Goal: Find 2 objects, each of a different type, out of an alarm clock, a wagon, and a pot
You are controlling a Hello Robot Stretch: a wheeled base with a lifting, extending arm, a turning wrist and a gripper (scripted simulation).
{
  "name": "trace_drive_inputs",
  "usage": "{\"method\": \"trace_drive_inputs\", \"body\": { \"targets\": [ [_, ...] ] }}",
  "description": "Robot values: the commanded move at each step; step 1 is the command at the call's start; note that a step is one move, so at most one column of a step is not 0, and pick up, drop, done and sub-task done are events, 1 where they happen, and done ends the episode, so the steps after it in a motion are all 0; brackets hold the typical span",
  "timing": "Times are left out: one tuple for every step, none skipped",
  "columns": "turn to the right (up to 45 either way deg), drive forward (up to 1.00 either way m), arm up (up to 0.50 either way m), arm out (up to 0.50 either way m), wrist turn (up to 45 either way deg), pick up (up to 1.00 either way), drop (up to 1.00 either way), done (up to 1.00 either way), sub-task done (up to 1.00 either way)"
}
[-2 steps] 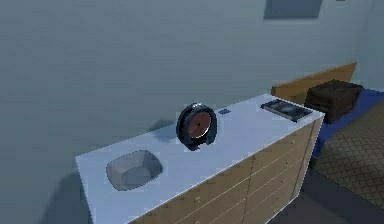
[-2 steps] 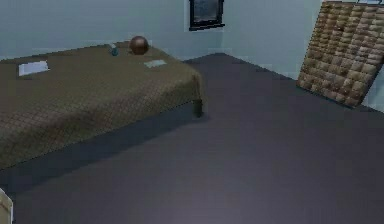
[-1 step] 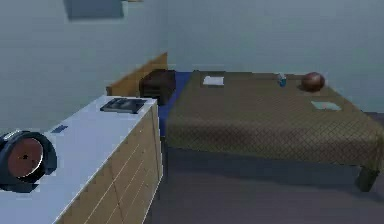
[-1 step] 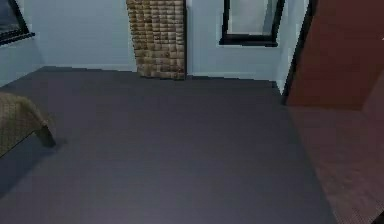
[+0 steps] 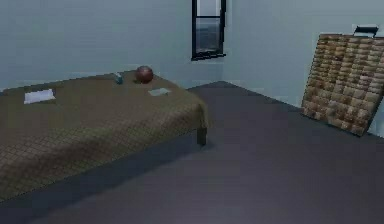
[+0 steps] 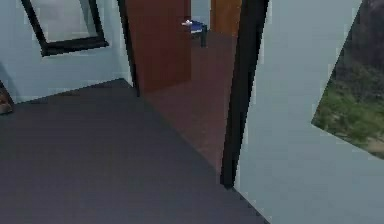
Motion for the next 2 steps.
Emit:
{"method": "trace_drive_inputs", "body": {
  "targets": [
    [45.0,0.00,0.00,0.00,0.0,0.00,0.00,0.00,0.00],
    [24.0,0.00,0.00,0.00,0.0,0.00,0.00,0.00,0.00]
  ]
}}
